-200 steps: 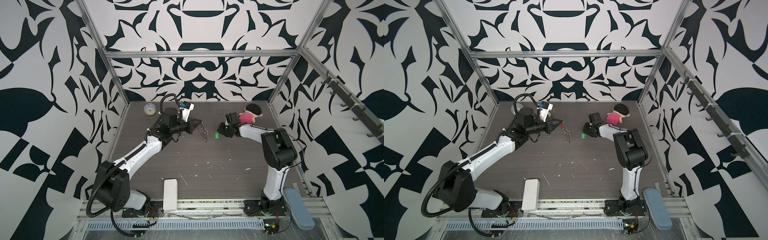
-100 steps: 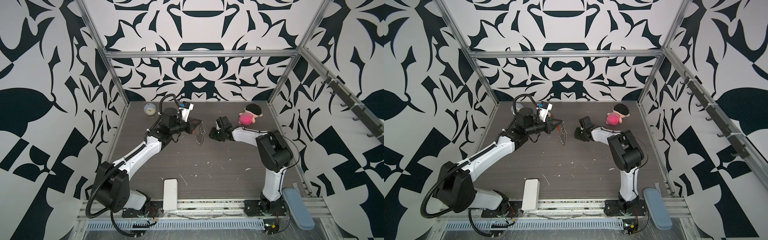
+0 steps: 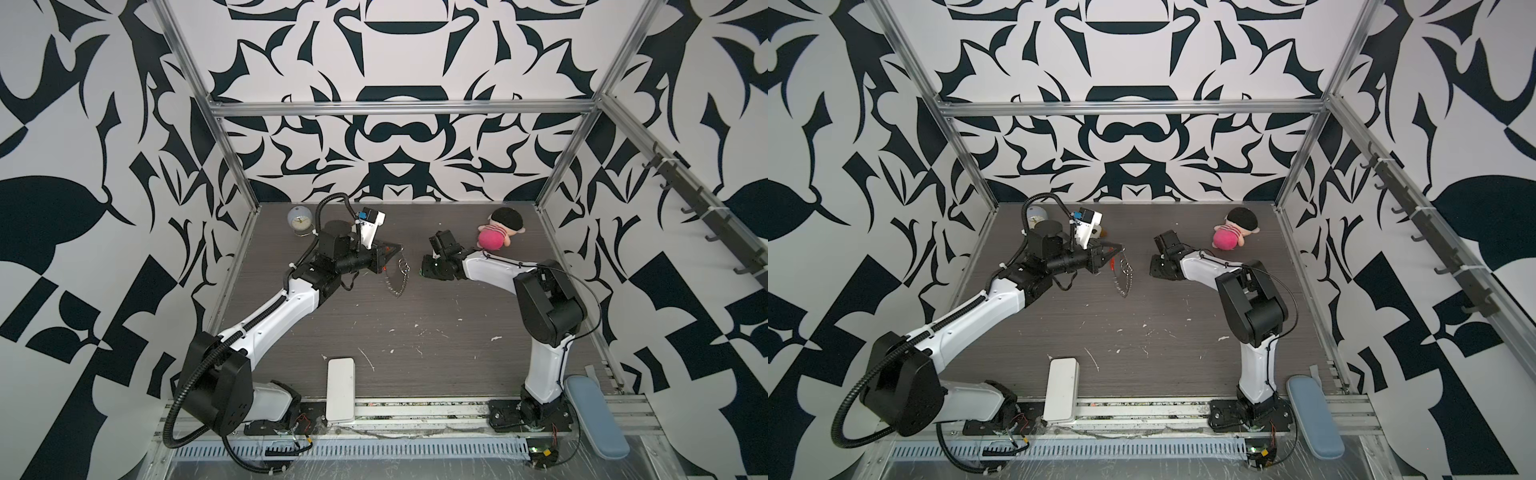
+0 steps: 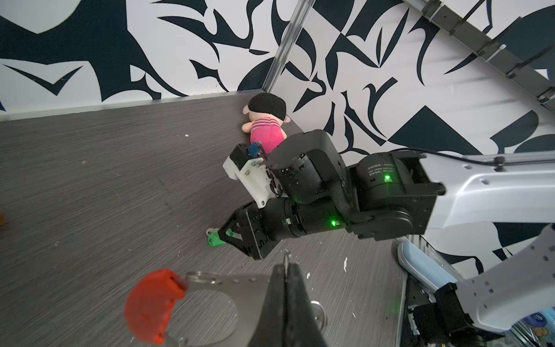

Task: Put the keys on the keyring
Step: 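Lower the right gripper over the green key tag on the table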

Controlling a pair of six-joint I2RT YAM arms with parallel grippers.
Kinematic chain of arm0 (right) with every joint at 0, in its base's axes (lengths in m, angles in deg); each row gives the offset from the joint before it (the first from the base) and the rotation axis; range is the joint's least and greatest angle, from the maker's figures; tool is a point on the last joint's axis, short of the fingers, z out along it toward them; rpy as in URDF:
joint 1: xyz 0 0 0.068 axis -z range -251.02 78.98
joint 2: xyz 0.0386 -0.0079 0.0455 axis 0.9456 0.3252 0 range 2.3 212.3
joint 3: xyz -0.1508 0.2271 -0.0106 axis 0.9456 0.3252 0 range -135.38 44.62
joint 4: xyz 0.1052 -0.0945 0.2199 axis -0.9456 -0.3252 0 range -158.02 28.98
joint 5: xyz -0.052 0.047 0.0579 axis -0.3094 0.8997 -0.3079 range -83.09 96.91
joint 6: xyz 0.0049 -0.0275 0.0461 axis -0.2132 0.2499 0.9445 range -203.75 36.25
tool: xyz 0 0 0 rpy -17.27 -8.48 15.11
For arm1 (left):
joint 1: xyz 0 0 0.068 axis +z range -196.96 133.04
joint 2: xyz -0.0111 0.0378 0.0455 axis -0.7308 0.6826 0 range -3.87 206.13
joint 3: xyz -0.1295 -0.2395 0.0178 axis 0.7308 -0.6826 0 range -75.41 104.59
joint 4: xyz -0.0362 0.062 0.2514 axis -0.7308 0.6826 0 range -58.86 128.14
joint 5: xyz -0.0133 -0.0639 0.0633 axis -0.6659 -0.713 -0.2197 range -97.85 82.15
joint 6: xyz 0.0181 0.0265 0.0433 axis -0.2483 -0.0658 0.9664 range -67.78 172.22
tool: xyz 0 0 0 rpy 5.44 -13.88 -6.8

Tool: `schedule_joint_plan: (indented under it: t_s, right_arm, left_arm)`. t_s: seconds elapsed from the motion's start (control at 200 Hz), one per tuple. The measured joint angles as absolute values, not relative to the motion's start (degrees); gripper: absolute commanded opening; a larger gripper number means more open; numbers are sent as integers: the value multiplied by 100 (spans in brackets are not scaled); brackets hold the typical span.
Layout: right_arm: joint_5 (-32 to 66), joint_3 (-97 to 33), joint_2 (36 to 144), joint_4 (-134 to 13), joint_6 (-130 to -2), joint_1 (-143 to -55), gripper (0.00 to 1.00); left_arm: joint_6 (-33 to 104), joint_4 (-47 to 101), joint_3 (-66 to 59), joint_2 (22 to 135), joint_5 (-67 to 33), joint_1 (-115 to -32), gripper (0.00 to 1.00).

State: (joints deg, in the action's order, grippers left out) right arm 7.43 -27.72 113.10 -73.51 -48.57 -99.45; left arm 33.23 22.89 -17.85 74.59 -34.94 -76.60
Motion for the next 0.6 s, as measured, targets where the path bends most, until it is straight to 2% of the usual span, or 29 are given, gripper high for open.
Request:
schedule_joint_plan:
  t_s: [0.215,0.6]
  right_arm:
    - [404,-3583,11666,-7813,-4068,-10056,30]
    - [67,-3600,11697,-8090,-3482,-10085,28]
  left_arm:
    - [3389,2272,-1766,7533,-3546,-7660,0]
    - [3415,2337,-1652,7658,-3599,-7660,0]
